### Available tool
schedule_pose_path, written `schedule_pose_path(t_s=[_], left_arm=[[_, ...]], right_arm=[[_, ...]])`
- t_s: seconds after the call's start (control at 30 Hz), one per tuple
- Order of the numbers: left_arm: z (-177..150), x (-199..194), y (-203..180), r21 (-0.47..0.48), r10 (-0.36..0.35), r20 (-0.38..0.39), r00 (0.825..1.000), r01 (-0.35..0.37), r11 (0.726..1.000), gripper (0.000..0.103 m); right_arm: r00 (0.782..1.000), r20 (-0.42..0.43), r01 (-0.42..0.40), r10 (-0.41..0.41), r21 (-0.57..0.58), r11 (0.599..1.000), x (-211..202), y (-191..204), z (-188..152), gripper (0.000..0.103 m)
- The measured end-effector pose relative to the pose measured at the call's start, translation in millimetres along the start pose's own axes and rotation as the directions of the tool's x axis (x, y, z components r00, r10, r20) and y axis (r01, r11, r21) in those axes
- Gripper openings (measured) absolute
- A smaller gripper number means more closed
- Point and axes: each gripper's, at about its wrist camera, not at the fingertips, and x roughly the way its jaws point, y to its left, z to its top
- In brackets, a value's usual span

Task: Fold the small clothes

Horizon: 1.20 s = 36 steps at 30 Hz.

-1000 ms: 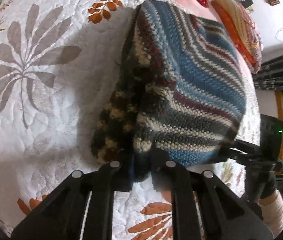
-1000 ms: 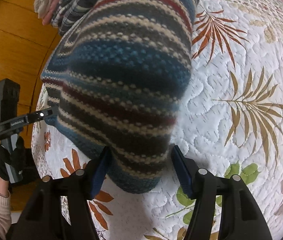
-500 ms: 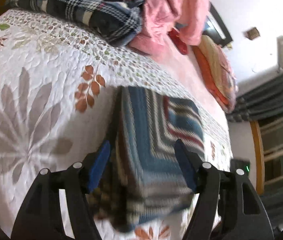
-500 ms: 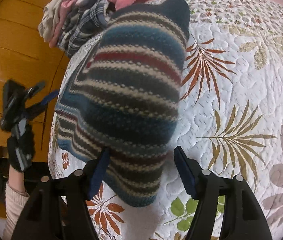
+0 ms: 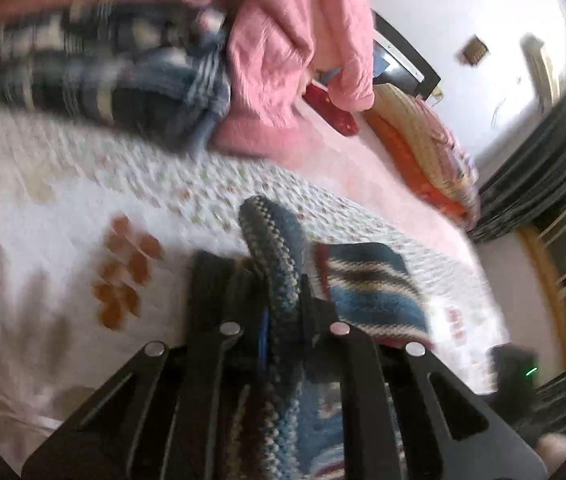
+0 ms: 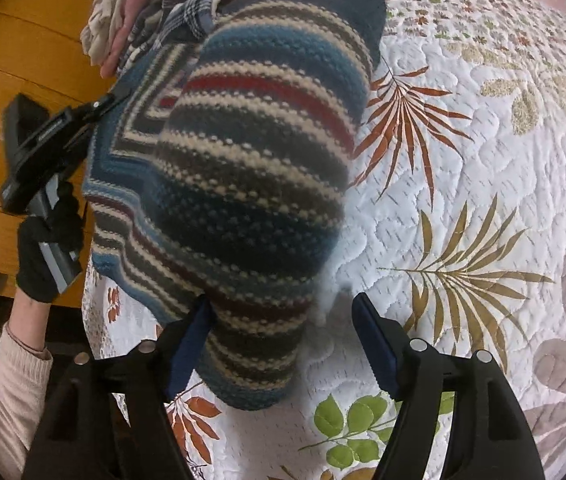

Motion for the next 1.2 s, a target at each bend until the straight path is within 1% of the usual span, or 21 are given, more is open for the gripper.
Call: schedule_pose_path(t_s=[0.03,0.1,0.2,0.23,0.27,0.3,0.33,0.37,0.4,0.43,0.53,0.6,0.67,0.8,0.87,0.93,0.97,1.0,1.07,1.13,1.2], left_arm=[[-3.5,7.8,9.9,-0.031,0.031,-0.051,0.998,-0.032,0.999,0.010],[-12.3,19.3,21.6,-0.064,0.040,-0.114,0.993,-0.047,0.997,0.011],[-17.0,15.9,26.4,-0.105,-0.018,-0.128,0.992,0.004,0.995,0.016],[-14.9,9.7,26.8,-0.124,-0.050,-0.125,0.991,0.034,0.992,0.022],[-13.5,4.6,27.6,-0.132,-0.068,-0.120,0.990,0.052,0.990,0.036],[-12.0,-3.8,27.0,-0.136,-0.083,-0.114,0.990,0.067,0.988,0.046],[-11.4,-12.0,26.1,-0.136,-0.097,-0.110,0.989,0.082,0.987,0.060],[-12.4,-19.2,25.6,-0.136,-0.117,-0.112,0.987,0.101,0.986,0.067],[-14.7,-23.5,26.2,-0.144,-0.136,-0.126,0.983,0.117,0.983,0.072],[-17.1,-23.4,28.0,-0.154,-0.147,-0.137,0.980,0.125,0.980,0.080],[-25.8,-22.7,32.3,-0.170,-0.182,-0.177,0.967,0.152,0.974,0.083],[-33.0,-15.2,37.1,-0.180,-0.173,-0.222,0.960,0.134,0.974,0.084],[-42.2,-10.4,44.0,-0.203,-0.183,-0.247,0.952,0.134,0.970,0.084],[-49.6,5.3,44.2,-0.204,-0.215,-0.285,0.934,0.160,0.966,0.084],[-53.9,17.4,40.7,-0.210,-0.236,-0.311,0.921,0.176,0.962,0.085],[-58.1,27.1,36.8,-0.180,-0.217,-0.335,0.917,0.164,0.970,0.087],[-59.3,31.2,34.7,-0.157,-0.204,-0.340,0.918,0.159,0.975,0.090],[-61.0,35.3,32.0,-0.135,-0.191,-0.348,0.918,0.153,0.979,0.091],[-62.8,41.6,29.7,-0.121,-0.187,-0.360,0.914,0.153,0.981,0.095],[-62.8,45.8,29.4,-0.137,-0.210,-0.356,0.911,0.171,0.976,0.095],[-62.2,49.1,26.2,-0.159,-0.254,-0.351,0.901,0.210,0.965,0.095]], right_arm=[[1.000,0.001,0.004,-0.004,0.001,1.000,1.0,1.6,-0.1,0.072],[1.000,0.000,0.009,-0.009,0.005,1.000,3.3,6.1,-0.7,0.072],[1.000,0.001,0.019,-0.019,0.009,1.000,4.5,7.8,-3.1,0.072],[1.000,0.001,0.016,-0.016,0.016,1.000,3.2,7.6,-3.3,0.072],[1.000,0.000,0.014,-0.014,0.021,1.000,3.5,7.5,-2.8,0.072],[1.000,0.001,0.012,-0.012,0.025,1.000,3.0,7.5,-2.4,0.072],[1.000,0.007,0.010,-0.010,0.026,1.000,0.8,8.1,-0.9,0.072],[1.000,0.018,0.006,-0.007,0.026,1.000,-2.8,9.3,1.1,0.072],[1.000,0.026,0.000,-0.001,0.027,1.000,-6.5,9.4,1.6,0.072],[0.999,0.044,-0.022,0.020,0.034,0.999,-12.6,11.1,4.8,0.072],[0.995,0.088,-0.062,0.057,0.059,0.996,-23.5,12.4,11.5,0.073],[0.992,0.109,-0.074,0.066,0.071,0.995,-29.0,11.3,16.1,0.075],[0.990,0.122,-0.082,0.071,0.086,0.993,-30.9,7.8,21.2,0.077],[0.990,0.111,-0.099,0.086,0.117,0.988,-21.7,0.1,26.2,0.078],[0.989,0.110,-0.117,0.102,0.141,0.983,-13.0,-6.0,28.4,0.080],[0.982,0.124,-0.165,0.146,0.161,0.973,-6.0,-10.2,28.7,0.083],[0.978,0.127,-0.184,0.163,0.171,0.968,-2.9,-13.7,26.4,0.085],[0.975,0.130,-0.202,0.180,0.182,0.962,2.3,-15.4,27.1,0.089],[0.972,0.130,-0.219,0.197,0.187,0.958,8.4,-16.4,28.0,0.093],[0.971,0.126,-0.226,0.205,0.181,0.957,13.0,-15.0,30.4,0.096],[0.969,0.125,-0.233,0.212,0.184,0.955,16.3,-14.7,34.0,0.097]])
